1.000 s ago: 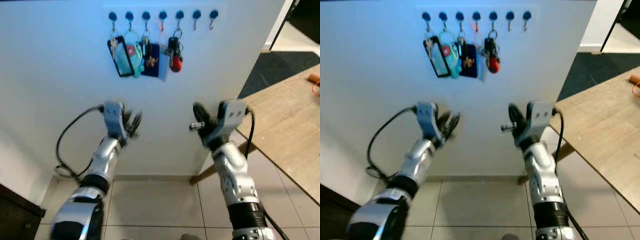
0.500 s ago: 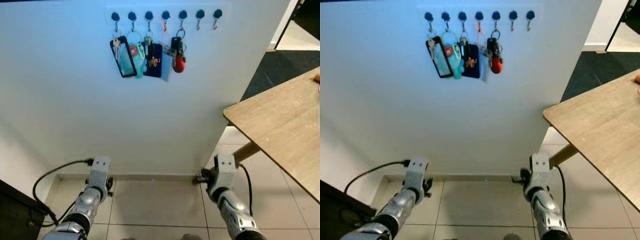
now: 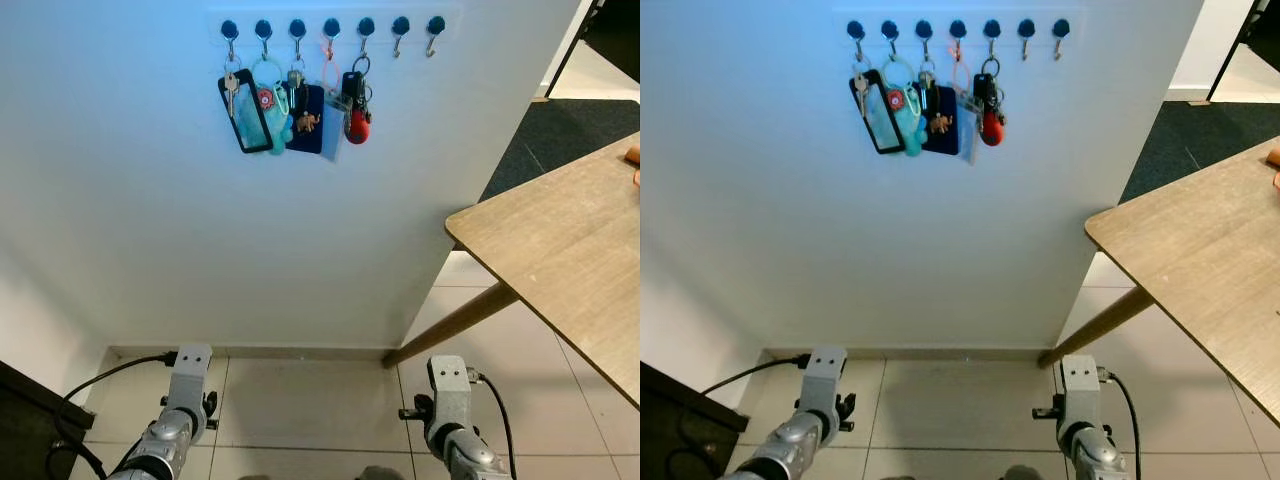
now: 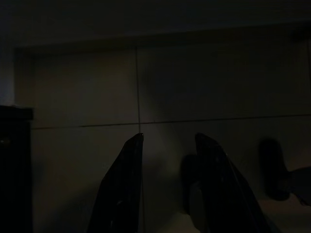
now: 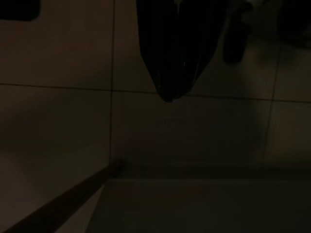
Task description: Hang keys on a hook
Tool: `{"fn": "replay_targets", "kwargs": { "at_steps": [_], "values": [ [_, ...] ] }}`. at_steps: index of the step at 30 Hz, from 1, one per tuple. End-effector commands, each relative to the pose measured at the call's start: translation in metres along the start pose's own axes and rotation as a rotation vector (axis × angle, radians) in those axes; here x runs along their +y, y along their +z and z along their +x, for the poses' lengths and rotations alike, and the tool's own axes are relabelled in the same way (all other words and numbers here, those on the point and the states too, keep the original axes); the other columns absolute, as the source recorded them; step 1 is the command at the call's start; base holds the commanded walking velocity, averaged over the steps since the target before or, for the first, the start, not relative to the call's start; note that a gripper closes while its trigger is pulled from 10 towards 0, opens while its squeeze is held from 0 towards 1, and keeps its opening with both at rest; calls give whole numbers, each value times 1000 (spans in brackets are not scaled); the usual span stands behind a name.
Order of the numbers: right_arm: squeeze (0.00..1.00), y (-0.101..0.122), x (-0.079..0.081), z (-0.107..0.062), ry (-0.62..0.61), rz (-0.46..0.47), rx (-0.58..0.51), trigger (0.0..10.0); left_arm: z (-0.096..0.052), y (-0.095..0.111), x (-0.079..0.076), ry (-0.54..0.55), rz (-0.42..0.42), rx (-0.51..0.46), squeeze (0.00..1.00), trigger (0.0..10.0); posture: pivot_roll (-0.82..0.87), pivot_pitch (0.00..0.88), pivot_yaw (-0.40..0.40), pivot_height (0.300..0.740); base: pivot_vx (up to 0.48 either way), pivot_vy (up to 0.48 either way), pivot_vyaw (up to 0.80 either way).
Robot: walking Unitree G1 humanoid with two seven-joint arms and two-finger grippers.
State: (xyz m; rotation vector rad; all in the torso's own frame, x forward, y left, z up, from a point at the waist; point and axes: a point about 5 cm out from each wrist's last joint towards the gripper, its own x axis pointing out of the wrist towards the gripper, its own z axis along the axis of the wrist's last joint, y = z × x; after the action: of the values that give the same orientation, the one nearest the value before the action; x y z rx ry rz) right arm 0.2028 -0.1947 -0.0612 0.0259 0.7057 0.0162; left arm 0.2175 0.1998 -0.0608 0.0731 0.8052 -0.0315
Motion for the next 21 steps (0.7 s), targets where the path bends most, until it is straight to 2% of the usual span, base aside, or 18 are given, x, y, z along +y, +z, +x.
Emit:
{"fn": "replay_targets", "kwargs": {
  "at_steps": [1,11,21],
  "values": [
    [0,-2,-3,-1,-5,-24,5,10000,-2,-9,-2,-3,-11,18,0,10000,14,94,-23,740,0,0,0],
    [0,8,-10,3,-4,-108,-6,10000,-1,-6,-10,17,-12,-12,0,10000,12,93,-63,740,0,0,0],
    [0,10,-10,3,-50,-70,-49,10000,-1,-4,-8,29,9,-23,0,10000,21,76,-58,740,0,0,0]
  ]
}}
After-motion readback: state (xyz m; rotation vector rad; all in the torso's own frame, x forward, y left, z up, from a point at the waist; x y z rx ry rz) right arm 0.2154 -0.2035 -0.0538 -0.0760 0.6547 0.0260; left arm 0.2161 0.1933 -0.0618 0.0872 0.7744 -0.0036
